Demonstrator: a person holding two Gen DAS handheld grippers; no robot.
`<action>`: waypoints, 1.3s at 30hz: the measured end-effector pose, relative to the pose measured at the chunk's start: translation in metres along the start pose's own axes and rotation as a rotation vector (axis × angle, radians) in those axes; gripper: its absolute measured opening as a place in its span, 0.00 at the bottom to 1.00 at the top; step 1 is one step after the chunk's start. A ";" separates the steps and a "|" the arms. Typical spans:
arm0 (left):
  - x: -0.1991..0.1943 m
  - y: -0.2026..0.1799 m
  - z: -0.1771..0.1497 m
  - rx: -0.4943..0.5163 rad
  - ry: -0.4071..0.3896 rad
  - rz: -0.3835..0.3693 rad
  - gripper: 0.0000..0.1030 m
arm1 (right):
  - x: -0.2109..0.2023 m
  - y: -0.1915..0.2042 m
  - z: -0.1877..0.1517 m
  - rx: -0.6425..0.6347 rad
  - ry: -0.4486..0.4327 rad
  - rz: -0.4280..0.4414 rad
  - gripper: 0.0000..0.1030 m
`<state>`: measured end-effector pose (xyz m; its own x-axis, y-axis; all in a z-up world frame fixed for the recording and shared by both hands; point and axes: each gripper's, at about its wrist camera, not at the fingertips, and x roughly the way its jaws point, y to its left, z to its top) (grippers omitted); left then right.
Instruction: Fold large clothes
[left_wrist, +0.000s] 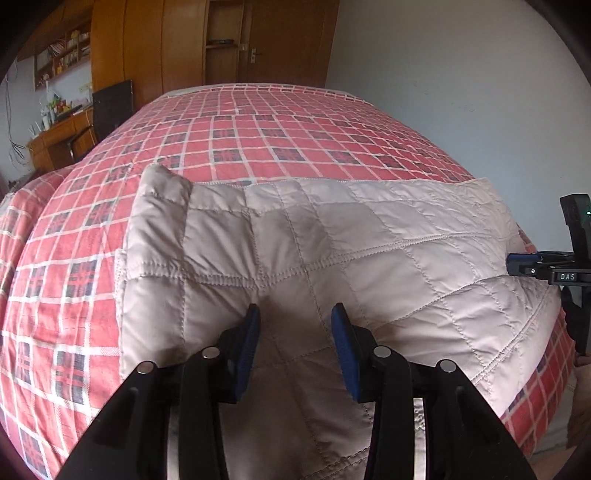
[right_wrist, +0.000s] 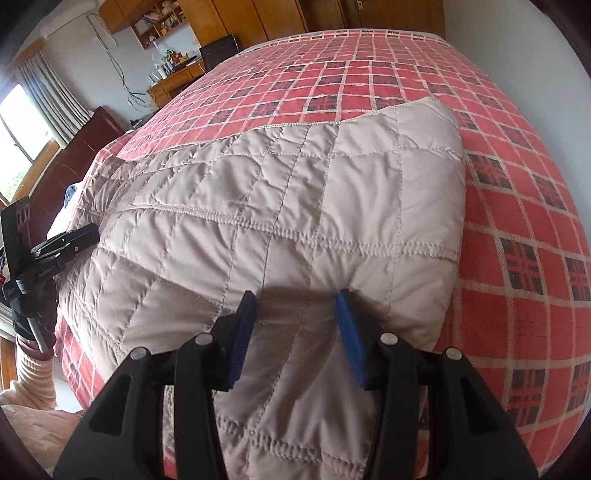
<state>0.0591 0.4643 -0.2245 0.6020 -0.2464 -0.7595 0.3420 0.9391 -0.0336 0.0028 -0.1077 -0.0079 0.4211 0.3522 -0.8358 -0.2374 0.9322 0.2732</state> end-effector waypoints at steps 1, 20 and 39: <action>0.000 -0.001 0.000 -0.003 -0.002 0.012 0.40 | 0.000 0.000 0.000 0.002 0.002 -0.001 0.44; -0.031 -0.059 0.009 0.002 -0.014 0.096 0.66 | -0.070 -0.040 0.000 0.126 -0.037 -0.037 0.73; -0.005 -0.042 0.005 -0.080 0.041 0.110 0.70 | -0.018 -0.052 -0.013 0.199 0.082 0.105 0.68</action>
<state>0.0455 0.4246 -0.2159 0.6019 -0.1319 -0.7876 0.2158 0.9764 0.0014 -0.0037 -0.1633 -0.0129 0.3288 0.4477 -0.8316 -0.0955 0.8918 0.4423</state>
